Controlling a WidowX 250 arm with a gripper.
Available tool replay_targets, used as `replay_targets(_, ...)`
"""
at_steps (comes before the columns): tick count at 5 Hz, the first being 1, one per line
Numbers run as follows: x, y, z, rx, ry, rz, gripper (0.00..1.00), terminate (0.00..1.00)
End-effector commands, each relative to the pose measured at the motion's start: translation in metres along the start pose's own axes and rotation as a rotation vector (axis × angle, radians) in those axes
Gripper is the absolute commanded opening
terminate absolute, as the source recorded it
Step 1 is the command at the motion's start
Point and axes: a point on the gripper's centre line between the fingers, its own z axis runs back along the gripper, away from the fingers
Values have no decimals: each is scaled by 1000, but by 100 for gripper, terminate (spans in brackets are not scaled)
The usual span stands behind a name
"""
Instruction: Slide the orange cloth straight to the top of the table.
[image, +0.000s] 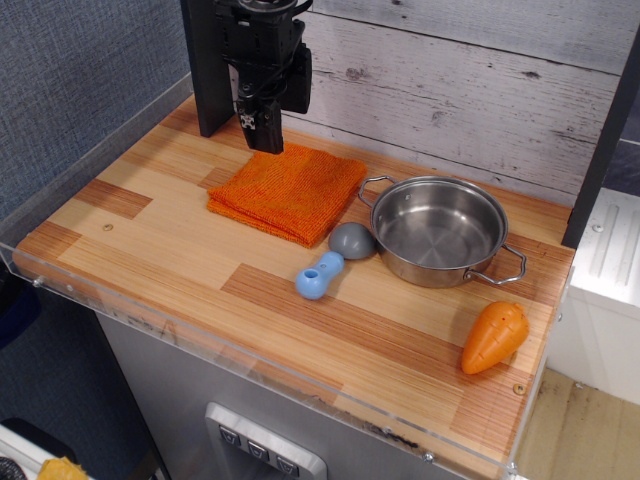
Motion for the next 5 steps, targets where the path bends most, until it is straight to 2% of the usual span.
replay_targets(1, 0, -4, 22, -60, -6, 0, 100, 0)
replay_targets(4, 0, -4, 22, -60, -6, 0, 100, 0)
replay_targets(5, 0, -4, 22, -60, -6, 0, 100, 100)
